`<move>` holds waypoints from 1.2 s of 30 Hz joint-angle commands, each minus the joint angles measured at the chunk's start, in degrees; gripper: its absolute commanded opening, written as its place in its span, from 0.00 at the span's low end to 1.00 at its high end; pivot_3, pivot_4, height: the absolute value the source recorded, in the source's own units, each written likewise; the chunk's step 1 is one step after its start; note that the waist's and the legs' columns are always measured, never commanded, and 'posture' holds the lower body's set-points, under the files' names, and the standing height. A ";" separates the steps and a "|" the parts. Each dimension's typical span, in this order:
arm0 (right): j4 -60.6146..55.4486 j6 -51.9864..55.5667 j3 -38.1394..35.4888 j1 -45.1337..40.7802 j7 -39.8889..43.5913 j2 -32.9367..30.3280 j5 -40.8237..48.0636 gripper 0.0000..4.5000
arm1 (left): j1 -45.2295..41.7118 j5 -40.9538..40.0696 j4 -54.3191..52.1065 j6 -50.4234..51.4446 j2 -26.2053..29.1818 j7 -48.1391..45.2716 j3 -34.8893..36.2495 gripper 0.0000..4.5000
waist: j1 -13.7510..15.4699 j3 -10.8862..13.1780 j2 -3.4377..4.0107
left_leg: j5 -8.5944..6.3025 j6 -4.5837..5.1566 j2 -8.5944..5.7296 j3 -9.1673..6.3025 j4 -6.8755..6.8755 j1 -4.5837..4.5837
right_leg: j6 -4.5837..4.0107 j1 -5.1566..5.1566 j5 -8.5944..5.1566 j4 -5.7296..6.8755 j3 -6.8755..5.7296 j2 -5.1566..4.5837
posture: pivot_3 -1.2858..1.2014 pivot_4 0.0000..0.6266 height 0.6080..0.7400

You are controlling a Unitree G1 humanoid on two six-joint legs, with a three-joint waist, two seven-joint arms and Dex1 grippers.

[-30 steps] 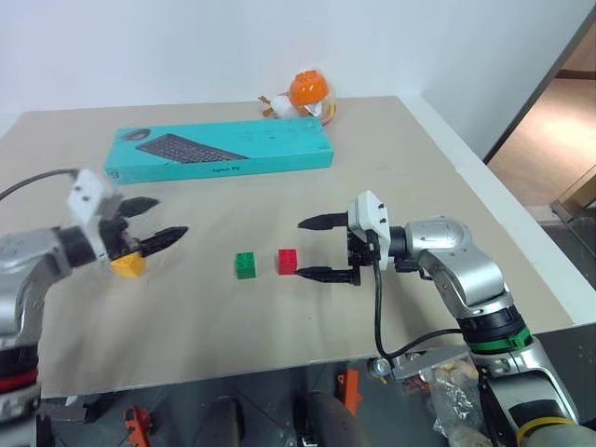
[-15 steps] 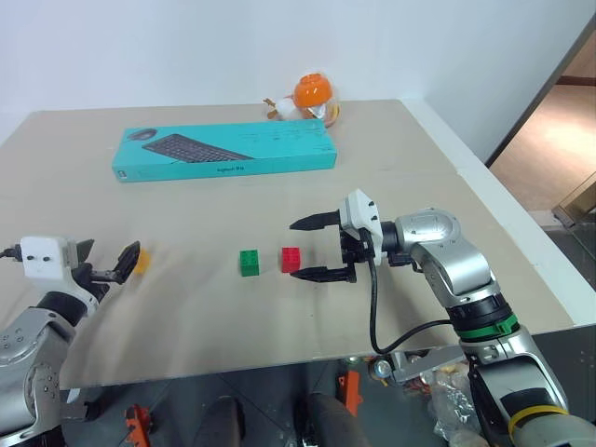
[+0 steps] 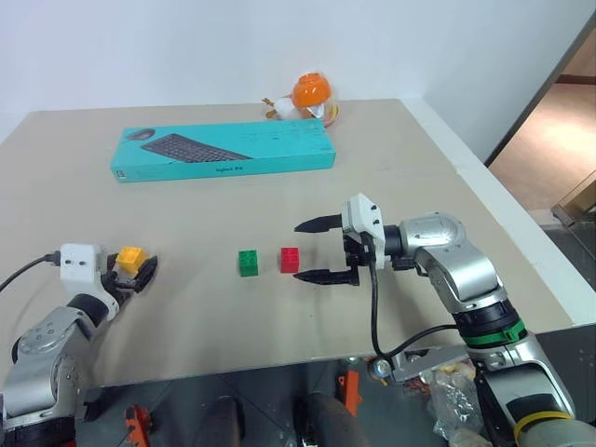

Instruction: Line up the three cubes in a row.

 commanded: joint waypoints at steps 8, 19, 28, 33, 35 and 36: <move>-2.07 1.05 -2.65 -0.72 -1.14 -0.08 2.44 1.00 | -0.13 -0.25 -1.66 -1.28 1.31 -0.12 -0.98 0.30 | 0.00 0.00 0.00 | 0.00 0.00 0.00 0.01 -0.01 0.00 | 0.00 0.00 0.00 0.00 0.01 -0.02 | 0.52 0.24 1.00; -1.17 0.81 -2.46 -1.59 -0.97 -0.02 2.30 1.00 | 4.88 7.26 -22.81 1.16 -9.94 15.27 -12.62 0.30 | 0.00 0.00 0.00 | 0.00 0.00 -0.05 0.05 -0.03 -0.03 | 0.11 0.02 0.00 -0.04 0.16 -0.21 | 0.52 0.24 1.00; -2.18 1.14 -2.73 -0.98 -1.00 -1.10 2.20 1.00 | 5.22 10.97 -26.22 6.38 -14.63 21.89 -18.03 0.30 | -0.05 0.00 0.00 | 0.00 0.01 -0.06 -0.01 -0.01 0.00 | 0.12 0.00 0.07 -0.06 0.24 0.23 | 0.52 0.24 1.00; -2.73 1.58 -2.92 -0.83 -1.08 -1.93 2.39 1.00 | 4.76 12.15 -24.51 6.68 -15.14 22.52 -19.32 0.30 | -0.04 0.00 0.00 | 0.00 0.01 -0.06 -0.01 -0.03 -0.01 | 0.09 0.00 0.05 -0.06 0.24 0.24 | 0.52 0.24 1.00; -2.91 1.72 -3.06 -0.67 -1.08 -2.26 2.44 1.00 | 4.48 12.30 -23.86 6.95 -15.33 22.54 -19.72 0.30 | -0.04 0.00 0.00 | 0.00 0.01 -0.08 0.00 -0.02 -0.01 | 0.10 0.00 0.05 -0.06 0.26 0.22 | 0.52 0.24 1.00; -3.00 1.79 -3.08 -0.63 -1.12 -2.36 2.44 1.00 | 4.32 12.32 -23.54 6.98 -15.38 22.53 -19.77 0.30 | -0.04 0.00 0.00 | 0.00 0.01 -0.09 0.01 -0.02 -0.01 | 0.10 0.00 0.05 -0.06 0.28 0.22 | 0.52 0.24 1.00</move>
